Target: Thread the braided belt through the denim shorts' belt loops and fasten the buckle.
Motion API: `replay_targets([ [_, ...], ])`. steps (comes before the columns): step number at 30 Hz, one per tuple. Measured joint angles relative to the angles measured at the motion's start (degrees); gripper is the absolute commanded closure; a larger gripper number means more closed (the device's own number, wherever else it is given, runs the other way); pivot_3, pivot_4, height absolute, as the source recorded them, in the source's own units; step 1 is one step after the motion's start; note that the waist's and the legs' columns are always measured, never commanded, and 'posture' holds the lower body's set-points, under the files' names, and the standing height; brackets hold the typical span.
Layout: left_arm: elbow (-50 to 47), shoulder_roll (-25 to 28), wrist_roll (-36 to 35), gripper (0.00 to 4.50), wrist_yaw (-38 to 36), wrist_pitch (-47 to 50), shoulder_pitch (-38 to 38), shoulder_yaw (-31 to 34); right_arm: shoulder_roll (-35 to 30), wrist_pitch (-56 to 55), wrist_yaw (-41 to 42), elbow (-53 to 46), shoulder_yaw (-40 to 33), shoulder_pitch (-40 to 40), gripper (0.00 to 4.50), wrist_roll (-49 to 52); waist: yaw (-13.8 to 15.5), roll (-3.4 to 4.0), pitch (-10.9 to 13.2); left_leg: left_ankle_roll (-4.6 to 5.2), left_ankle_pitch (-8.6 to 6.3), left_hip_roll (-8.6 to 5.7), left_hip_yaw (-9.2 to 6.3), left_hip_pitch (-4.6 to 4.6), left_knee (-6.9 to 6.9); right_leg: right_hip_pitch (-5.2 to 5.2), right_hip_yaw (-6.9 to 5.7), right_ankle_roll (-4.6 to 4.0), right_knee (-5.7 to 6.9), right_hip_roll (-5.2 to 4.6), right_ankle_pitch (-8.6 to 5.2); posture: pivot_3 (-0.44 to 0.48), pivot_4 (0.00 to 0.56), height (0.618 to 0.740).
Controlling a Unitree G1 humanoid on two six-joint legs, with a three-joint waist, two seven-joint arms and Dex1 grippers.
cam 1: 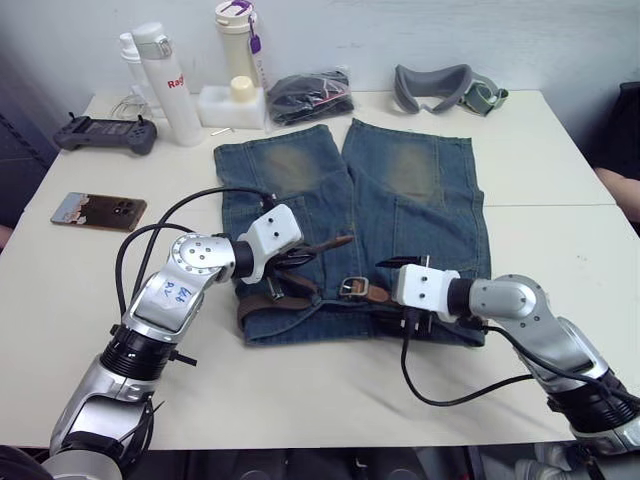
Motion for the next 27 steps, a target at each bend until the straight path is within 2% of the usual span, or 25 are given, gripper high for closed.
replay_targets([
  [6, 0.2, 0.1, 0.1, 4.50, -0.8, 0.0, 0.0, 0.3, 2.7, 6.6, -0.3, 0.0, -1.8, 0.0, 4.25, 3.2, 0.0, 0.00, 0.0, 0.09, -0.04, -0.01, -0.03, -0.02, 0.35, 0.00, 0.01, 0.00, 0.25, -0.04, 0.00, 0.000, 0.150, 0.740],
  [7, 0.2, 0.2, 0.1, 4.50, -0.9, 0.0, 0.0, 0.5, 2.9, 8.6, -0.3, -0.2, -2.5, -0.1, 4.43, 4.4, 0.0, 0.00, 0.0, 0.11, -0.05, -0.01, -0.04, -0.03, 0.38, 0.02, 0.01, -0.01, 0.27, -0.05, 0.00, 0.000, 0.150, 0.740],
  [17, -0.6, 3.9, -1.5, 4.50, -5.0, 2.4, 0.4, 3.5, 8.4, 35.1, -3.2, -2.8, -9.9, -3.7, 4.49, 19.1, -0.1, 0.00, 0.0, 0.15, -0.07, 0.03, -0.11, -0.05, 0.36, 0.01, -0.06, -0.09, 0.29, -0.08, -0.01, 0.000, 0.150, 0.740],
  [23, -5.0, 4.7, -2.1, 4.50, -6.4, 7.4, 1.2, 2.0, 9.3, 39.9, -6.9, -3.3, -11.1, -4.6, 4.49, 21.6, 0.0, -0.01, 0.0, 0.19, -0.09, -0.03, -0.11, -0.08, 0.38, 0.00, -0.06, -0.09, 0.27, -0.19, -0.01, 0.000, 0.150, 0.740],
  [27, -5.1, 3.3, -2.0, 4.50, -6.2, 9.1, 1.2, 0.5, 9.5, 41.2, -8.9, -3.3, -11.1, -5.1, 4.49, 22.2, 0.0, -0.01, 0.0, 0.19, -0.09, -0.04, -0.11, -0.08, 0.38, 0.00, -0.07, -0.09, 0.29, -0.19, -0.01, 0.000, 0.150, 0.740],
])
